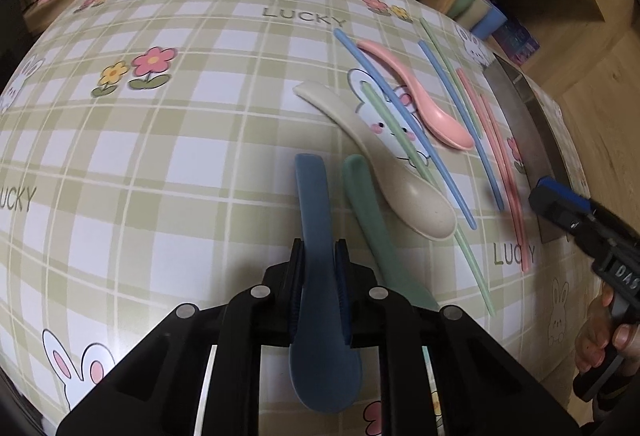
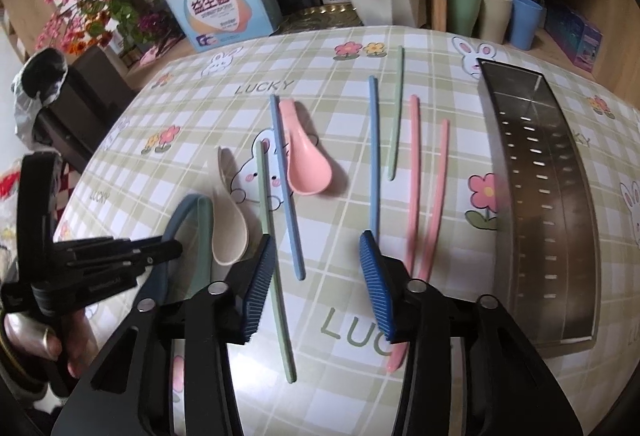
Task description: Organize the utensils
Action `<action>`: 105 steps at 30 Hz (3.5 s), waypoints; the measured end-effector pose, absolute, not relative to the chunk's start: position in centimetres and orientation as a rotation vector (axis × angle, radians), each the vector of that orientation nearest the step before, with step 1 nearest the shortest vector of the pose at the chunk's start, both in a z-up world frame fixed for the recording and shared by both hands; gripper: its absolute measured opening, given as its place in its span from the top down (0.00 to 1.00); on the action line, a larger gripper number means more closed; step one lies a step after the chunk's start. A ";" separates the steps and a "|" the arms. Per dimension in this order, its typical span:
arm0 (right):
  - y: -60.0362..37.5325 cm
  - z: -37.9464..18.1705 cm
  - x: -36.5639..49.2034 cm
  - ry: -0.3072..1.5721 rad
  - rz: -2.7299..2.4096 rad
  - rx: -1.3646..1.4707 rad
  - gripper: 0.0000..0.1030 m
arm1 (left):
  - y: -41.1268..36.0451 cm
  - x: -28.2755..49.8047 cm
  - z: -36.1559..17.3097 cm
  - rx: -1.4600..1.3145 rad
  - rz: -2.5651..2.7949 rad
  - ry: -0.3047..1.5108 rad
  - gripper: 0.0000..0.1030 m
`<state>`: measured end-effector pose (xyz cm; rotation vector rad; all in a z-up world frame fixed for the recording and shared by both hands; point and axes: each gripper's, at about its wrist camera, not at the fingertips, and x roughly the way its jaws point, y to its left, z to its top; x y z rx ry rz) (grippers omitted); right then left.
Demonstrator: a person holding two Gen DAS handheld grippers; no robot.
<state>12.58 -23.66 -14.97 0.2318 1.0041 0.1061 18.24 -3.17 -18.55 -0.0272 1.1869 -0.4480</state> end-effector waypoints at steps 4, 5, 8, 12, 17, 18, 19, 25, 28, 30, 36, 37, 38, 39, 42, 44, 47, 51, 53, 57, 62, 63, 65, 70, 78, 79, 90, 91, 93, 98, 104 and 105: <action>-22.1 -16.0 13.5 1.027 0.172 0.170 0.76 | -1.9 18.1 -18.5 -0.056 -0.423 1.177 0.86; -21.9 -16.1 13.7 1.031 0.186 0.158 0.78 | -1.7 18.1 -18.5 -0.057 -0.418 1.173 0.86; -20.6 -17.3 14.9 1.059 0.230 0.106 0.84 | -1.2 18.1 -18.5 -0.057 -0.402 1.161 0.86; -19.4 -18.4 16.3 1.091 0.258 0.078 0.86 | -0.6 18.2 -18.5 -0.069 -0.392 1.150 0.86; -17.8 -19.1 17.4 1.122 0.274 0.019 0.87 | -0.3 18.2 -18.6 -0.085 -0.400 1.147 0.85; -17.6 -19.2 17.6 1.122 0.271 0.008 0.87 | -0.3 18.2 -18.6 -0.088 -0.403 1.146 0.86; -17.5 -19.2 17.7 1.120 0.270 0.004 0.87 | -0.3 18.2 -18.6 -0.086 -0.402 1.144 0.86; -17.3 -19.3 18.6 1.117 0.248 -0.004 0.89 | -0.4 18.2 -18.6 -0.083 -0.402 1.139 0.86; -17.3 -19.3 18.4 1.107 0.246 -0.007 0.89 | -0.5 18.2 -18.7 -0.085 -0.402 1.136 0.86; -17.3 -19.3 18.2 1.092 0.237 0.004 0.90 | -0.5 18.2 -18.7 -0.081 -0.402 1.132 0.85; -18.2 -19.4 16.8 1.062 0.224 0.092 0.94 | -0.5 18.2 -18.7 -0.080 -0.402 1.130 0.85; -18.3 -19.5 16.5 1.060 0.227 0.095 0.94 | -0.6 18.1 -18.7 -0.075 -0.399 1.129 0.85; -18.4 -19.4 16.4 1.060 0.228 0.097 0.94 | -0.7 18.1 -18.6 -0.069 -0.396 1.128 0.85; -18.5 -19.4 16.2 1.060 0.230 0.104 0.94 | -0.8 18.1 -18.6 -0.066 -0.394 1.128 0.85; -18.8 -19.4 15.7 1.063 0.231 0.128 0.94 | -0.8 18.2 -18.6 -0.064 -0.389 1.130 0.86; -19.0 -19.4 15.4 1.064 0.237 0.149 0.94 | -0.7 18.2 -18.6 -0.076 -0.387 1.138 0.86; -19.4 -19.0 14.6 1.047 0.249 0.183 0.94 | -0.4 18.0 -18.5 -0.086 -0.370 1.141 0.86; -19.9 -17.9 14.2 1.007 0.258 0.206 0.94 | -0.2 18.0 -17.7 -0.100 -0.360 1.123 0.86; -20.2 -17.2 14.1 0.984 0.257 0.215 0.94 | -0.3 18.0 -17.0 -0.101 -0.365 1.108 0.86; -21.0 -16.0 14.1 0.949 0.249 0.225 0.94 | -0.6 18.1 -15.3 -0.112 -0.374 1.079 0.86; -23.7 -14.3 13.5 0.895 0.215 0.258 0.94 | -1.6 18.1 -13.4 -0.120 -0.396 1.048 0.86; -24.4 -14.0 13.5 0.887 0.203 0.265 0.94 | -1.9 18.1 -13.2 -0.119 -0.401 1.043 0.86; -26.8 -13.3 13.1 0.866 0.160 0.282 0.94 | -2.8 18.2 -12.4 -0.116 -0.416 1.031 0.86; -33.0 -12.3 13.0 0.849 0.029 0.287 0.94 | -5.5 18.6 -11.4 -0.111 -0.455 1.019 0.86; -39.9 -13.3 14.6 0.896 -0.114 0.310 0.94 | -9.9 18.7 -10.8 -0.094 -0.505 1.013 0.86; -40.2 -13.7 14.9 0.905 -0.126 0.317 0.94 | -10.3 18.7 -10.9 -0.091 -0.510 1.018 0.86; -40.7 -18.0 15.4 0.993 -0.175 0.415 0.94 | -9.8 19.4 -11.8 -0.093 -0.488 1.041 0.86; -40.8 -18.2 15.4 0.996 -0.180 0.423 0.94 | -9.8 19.5 -12.0 -0.094 -0.487 1.046 0.86; -41.0 -18.4 15.5 1.003 -0.184 0.440 0.94 | -9.7 19.7 -12.3 -0.094 -0.485 1.055 0.86; -40.9 -18.8 15.7 1.021 -0.196 0.436 0.94 | -9.7 19.7 -12.8 -0.097 -0.487 1.065 0.86; -40.9 -18.5 15.7 1.027 -0.208 0.435 0.94 | -9.7 19.7 -12.9 -0.101 -0.483 1.072 0.86; -41.0 -18.4 15.7 1.026 -0.206 0.434 0.93 | -9.7 19.7 -12.8 -0.101 -0.483 1.071 0.86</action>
